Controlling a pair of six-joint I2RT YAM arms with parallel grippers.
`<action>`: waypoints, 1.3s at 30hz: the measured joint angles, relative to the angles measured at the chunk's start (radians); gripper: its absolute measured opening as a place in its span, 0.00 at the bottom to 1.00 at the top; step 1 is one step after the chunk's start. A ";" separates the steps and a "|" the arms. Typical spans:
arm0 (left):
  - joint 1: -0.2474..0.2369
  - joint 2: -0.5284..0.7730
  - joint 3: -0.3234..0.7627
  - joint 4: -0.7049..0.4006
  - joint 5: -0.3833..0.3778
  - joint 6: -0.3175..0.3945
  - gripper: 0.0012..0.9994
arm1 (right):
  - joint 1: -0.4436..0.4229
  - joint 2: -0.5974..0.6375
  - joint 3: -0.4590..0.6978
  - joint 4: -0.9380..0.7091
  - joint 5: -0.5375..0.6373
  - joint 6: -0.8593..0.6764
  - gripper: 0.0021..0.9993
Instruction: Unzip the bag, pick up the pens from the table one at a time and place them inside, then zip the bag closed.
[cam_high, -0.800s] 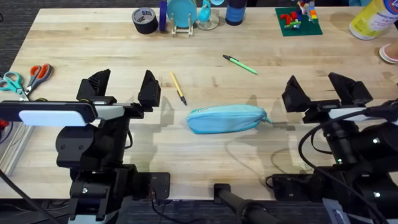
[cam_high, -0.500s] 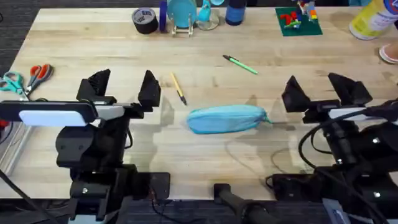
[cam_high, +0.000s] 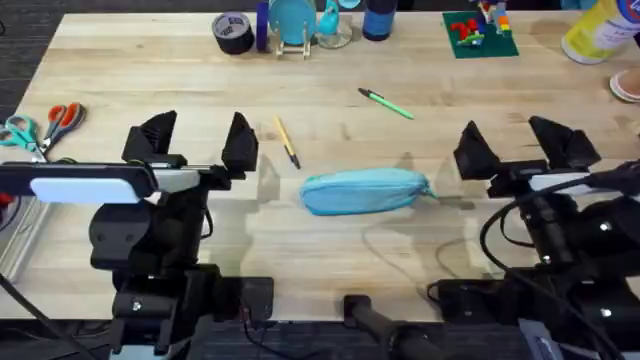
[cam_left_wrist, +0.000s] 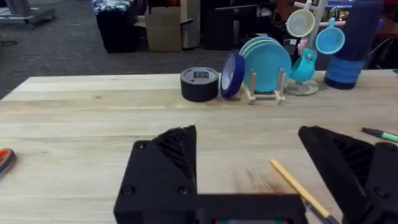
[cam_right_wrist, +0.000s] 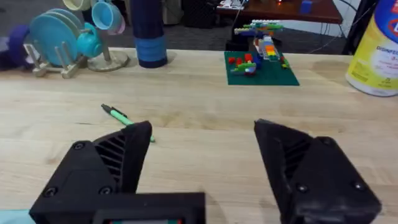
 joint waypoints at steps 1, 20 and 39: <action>0.000 0.000 0.000 0.004 -0.003 0.004 1.00 | 0.000 0.000 0.000 -0.001 0.000 0.000 1.00; 0.000 0.012 0.326 -0.323 0.095 0.146 0.99 | 0.000 0.173 0.486 -0.513 -0.004 0.000 1.00; 0.000 0.567 0.760 -0.757 0.537 0.235 0.99 | 0.000 0.699 0.988 -0.764 -0.117 0.000 1.00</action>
